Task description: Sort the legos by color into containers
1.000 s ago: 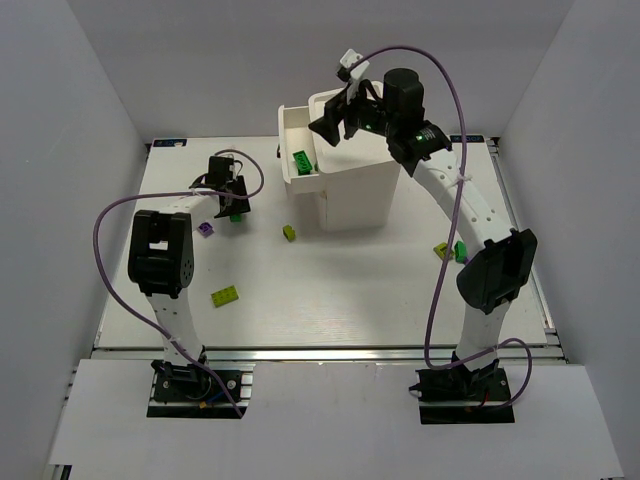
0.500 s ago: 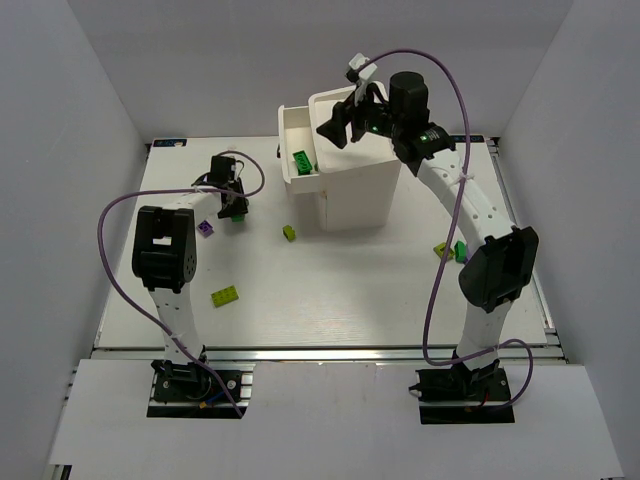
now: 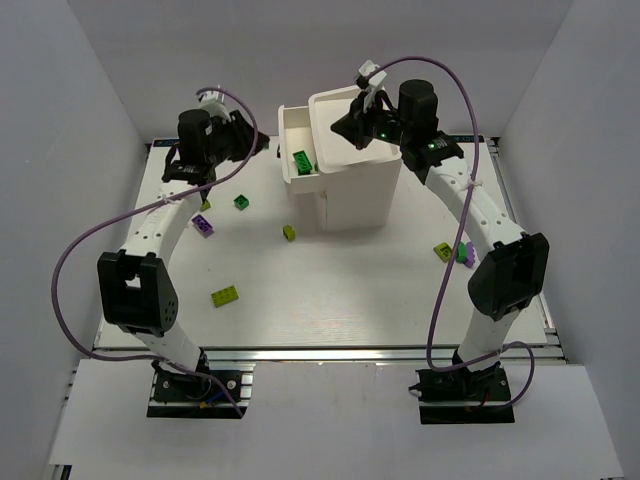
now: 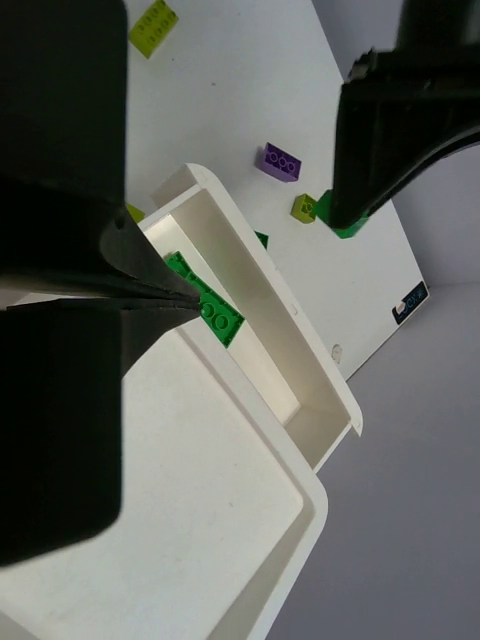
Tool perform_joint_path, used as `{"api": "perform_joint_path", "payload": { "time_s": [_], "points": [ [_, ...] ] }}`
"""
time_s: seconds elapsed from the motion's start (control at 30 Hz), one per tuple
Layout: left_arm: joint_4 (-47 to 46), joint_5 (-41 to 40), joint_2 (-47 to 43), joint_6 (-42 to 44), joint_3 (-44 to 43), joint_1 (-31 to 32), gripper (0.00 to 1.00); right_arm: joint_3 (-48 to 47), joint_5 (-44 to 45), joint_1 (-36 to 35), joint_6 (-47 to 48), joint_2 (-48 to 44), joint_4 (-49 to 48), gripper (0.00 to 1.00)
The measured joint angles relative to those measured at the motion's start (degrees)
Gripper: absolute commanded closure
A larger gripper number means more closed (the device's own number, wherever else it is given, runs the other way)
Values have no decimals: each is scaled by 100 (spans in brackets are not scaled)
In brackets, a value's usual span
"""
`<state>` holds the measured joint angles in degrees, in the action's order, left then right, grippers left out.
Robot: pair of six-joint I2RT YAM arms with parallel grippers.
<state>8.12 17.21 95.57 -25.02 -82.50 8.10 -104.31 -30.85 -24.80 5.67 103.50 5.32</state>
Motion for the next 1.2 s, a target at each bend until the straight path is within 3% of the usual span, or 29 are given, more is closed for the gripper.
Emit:
{"api": "perform_joint_path", "payload": {
  "time_s": [0.07,0.23,0.27,0.3,0.4,0.47,0.7,0.83,0.87,0.97,1.07,1.17,1.2],
  "points": [
    [-470,439,-46,-264,-160,44,96,39,7,15,-13,-26,-48,100],
    [-988,1178,538,-706,-844,181,86,179,28,42,-11,-52,-94,73],
    [-1021,1270,721,-756,-994,210,81,195,31,42,11,-52,-90,69],
    [-1021,1338,883,-800,-1128,234,67,208,33,42,35,-52,-81,63],
    [-879,1429,1355,-866,-1478,328,56,212,22,42,120,-55,-79,55],
    [-752,1427,1534,-870,-1563,361,47,212,13,42,162,-61,-79,53],
    [-326,1338,1639,-844,-1797,433,41,214,-52,46,225,-63,-79,50],
    [-273,1215,1606,-826,-2111,400,48,214,-98,46,225,-63,-79,50],
    [-225,1110,1561,-820,-2140,380,64,216,-109,46,225,-63,-79,51],
    [57,544,1340,-802,-2085,332,93,249,-107,42,229,-72,-85,53],
    [334,-166,802,-839,-1508,247,93,374,-87,42,227,-116,-81,54],
    [671,-822,317,-990,-918,92,63,494,-63,42,227,-164,-76,54],
    [817,-1088,236,-1073,-793,28,42,525,-59,44,227,-179,-72,54]
  ]
}}
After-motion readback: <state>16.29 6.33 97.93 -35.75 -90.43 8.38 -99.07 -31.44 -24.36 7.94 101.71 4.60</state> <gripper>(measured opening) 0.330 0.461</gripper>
